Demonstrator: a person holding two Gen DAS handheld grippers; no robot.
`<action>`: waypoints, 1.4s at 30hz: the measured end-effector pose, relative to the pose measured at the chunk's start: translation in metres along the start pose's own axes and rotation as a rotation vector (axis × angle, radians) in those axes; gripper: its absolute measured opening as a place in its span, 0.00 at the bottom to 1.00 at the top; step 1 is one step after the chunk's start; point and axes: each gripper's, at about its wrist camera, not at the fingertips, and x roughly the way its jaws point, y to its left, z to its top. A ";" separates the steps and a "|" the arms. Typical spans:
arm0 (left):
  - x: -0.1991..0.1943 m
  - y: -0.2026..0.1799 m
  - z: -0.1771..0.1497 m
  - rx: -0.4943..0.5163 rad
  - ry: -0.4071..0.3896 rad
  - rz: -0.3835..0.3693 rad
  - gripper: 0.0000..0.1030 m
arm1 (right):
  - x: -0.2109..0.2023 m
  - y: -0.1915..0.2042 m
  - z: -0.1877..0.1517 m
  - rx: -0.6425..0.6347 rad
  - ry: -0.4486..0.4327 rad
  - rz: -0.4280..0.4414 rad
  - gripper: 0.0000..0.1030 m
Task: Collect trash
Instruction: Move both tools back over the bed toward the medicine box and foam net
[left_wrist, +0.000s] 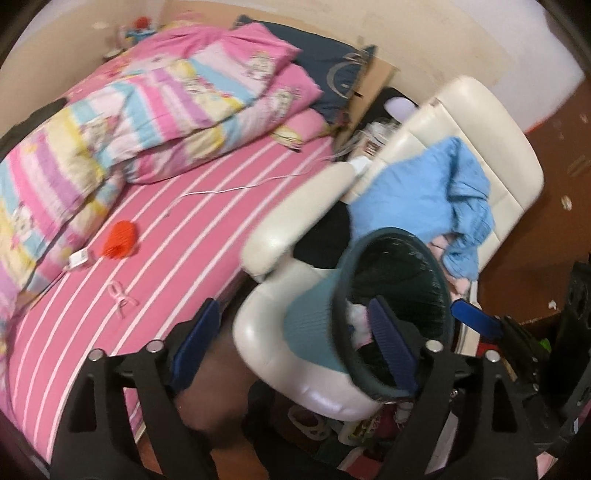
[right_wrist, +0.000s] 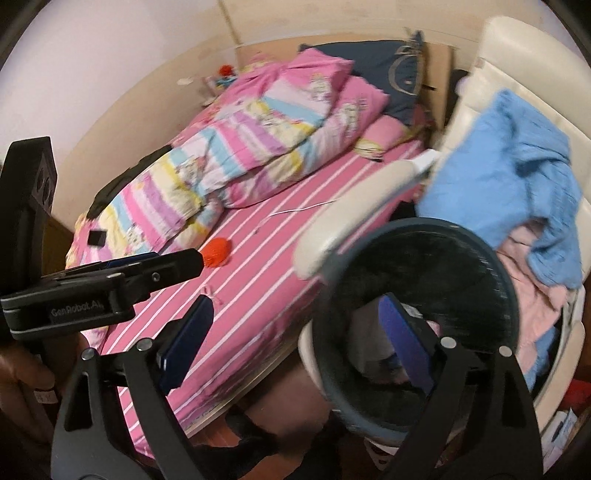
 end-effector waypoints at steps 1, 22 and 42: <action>-0.004 0.008 -0.001 -0.011 -0.003 0.006 0.80 | 0.003 0.013 0.000 -0.011 0.005 0.011 0.87; -0.114 0.271 -0.049 -0.222 -0.074 0.077 0.84 | 0.068 0.261 -0.021 -0.145 0.027 0.053 0.90; -0.094 0.413 -0.069 -0.369 -0.026 0.056 0.85 | 0.131 0.313 -0.020 -0.123 0.102 -0.010 0.91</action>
